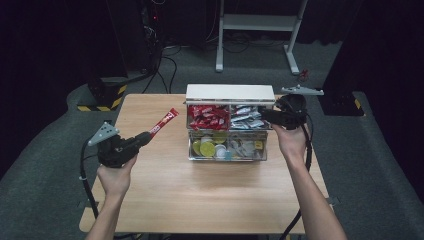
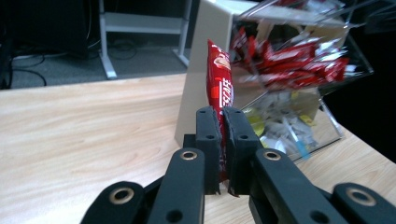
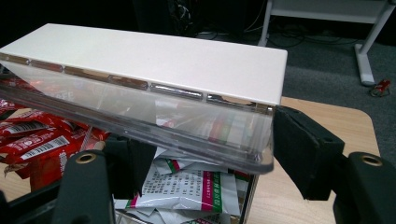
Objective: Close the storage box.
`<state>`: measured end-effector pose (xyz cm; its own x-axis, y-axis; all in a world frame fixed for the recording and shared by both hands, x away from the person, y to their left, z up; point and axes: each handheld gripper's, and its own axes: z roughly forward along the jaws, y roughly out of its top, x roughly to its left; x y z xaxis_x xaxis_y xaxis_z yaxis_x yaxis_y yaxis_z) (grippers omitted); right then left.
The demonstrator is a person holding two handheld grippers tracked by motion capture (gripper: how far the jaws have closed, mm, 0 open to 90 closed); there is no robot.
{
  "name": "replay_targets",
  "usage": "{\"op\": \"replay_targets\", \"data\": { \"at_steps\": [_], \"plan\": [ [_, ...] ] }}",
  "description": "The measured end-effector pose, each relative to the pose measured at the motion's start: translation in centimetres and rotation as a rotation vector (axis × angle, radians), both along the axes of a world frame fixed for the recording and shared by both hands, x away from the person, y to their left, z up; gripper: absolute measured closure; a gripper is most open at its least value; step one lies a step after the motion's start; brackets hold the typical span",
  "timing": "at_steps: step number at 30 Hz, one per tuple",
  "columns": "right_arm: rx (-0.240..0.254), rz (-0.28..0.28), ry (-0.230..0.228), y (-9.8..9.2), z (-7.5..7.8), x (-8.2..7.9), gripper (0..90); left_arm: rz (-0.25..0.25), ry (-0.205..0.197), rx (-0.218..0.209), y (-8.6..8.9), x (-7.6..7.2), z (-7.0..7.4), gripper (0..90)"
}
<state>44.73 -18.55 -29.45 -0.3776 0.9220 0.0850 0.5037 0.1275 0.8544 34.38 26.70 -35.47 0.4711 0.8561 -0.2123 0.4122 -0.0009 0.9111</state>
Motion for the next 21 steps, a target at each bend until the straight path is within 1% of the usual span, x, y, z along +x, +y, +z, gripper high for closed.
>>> {"op": "replay_targets", "data": {
  "at_steps": [1,2,4,5,7,8,11,12,14,15,16,17,18,19,20,21],
  "plan": [
    [-0.003,-0.001,-0.002,0.0,0.0,0.0,31.9,0.008,0.013,0.000,0.3,0.1,-0.6,86.2],
    [-0.007,-0.002,-0.007,0.0,0.0,0.0,31.8,0.008,0.020,0.004,0.4,0.1,-0.8,86.2],
    [-0.003,0.004,-0.013,0.0,-0.1,0.0,31.2,0.011,0.022,0.007,0.5,0.2,-1.1,86.3],
    [0.000,0.007,-0.010,0.0,-0.2,0.1,31.0,0.015,0.031,0.003,0.5,0.3,-1.5,86.2],
    [0.001,0.005,-0.007,0.0,-0.2,0.2,30.9,0.017,0.032,0.003,0.5,0.4,-1.7,86.3],
    [-0.002,0.004,-0.006,0.0,-0.2,0.2,31.0,0.021,0.036,0.019,0.2,0.4,-2.0,86.3],
    [-0.004,0.005,-0.006,0.0,-0.2,0.1,31.0,0.019,0.039,0.029,0.1,0.4,-2.2,86.3],
    [0.000,0.005,-0.005,0.0,-0.2,0.1,31.0,0.022,0.043,0.041,-0.1,0.5,-2.4,86.3],
    [-0.001,0.006,-0.007,0.0,-0.2,0.1,31.0,0.023,0.045,0.043,-0.1,0.6,-2.6,86.3],
    [0.000,0.006,-0.009,0.0,-0.2,0.1,31.0,0.033,0.048,0.048,-0.1,0.7,-2.9,86.3],
    [0.000,0.006,-0.006,0.0,-0.2,0.1,31.0,0.033,0.048,0.048,-0.1,0.7,-2.9,86.3],
    [0.000,0.006,-0.006,0.0,-0.2,0.1,31.0,0.033,0.055,0.041,-0.1,0.8,-3.1,86.3],
    [-0.005,0.005,-0.009,0.0,-0.2,0.0,31.0,0.039,0.058,0.042,0.0,0.8,-3.5,86.3],
    [-0.004,0.003,-0.009,0.0,-0.2,0.0,31.0,0.039,0.058,0.042,0.0,0.8,-3.5,86.3],
    [-0.002,0.002,-0.010,0.0,-0.2,0.0,31.0,0.043,0.065,0.041,0.1,0.8,-4.0,86.3],
    [-0.002,0.002,-0.010,0.0,-0.2,0.0,31.0,0.043,0.065,0.041,0.1,0.8,-4.0,86.3]
  ]
}}
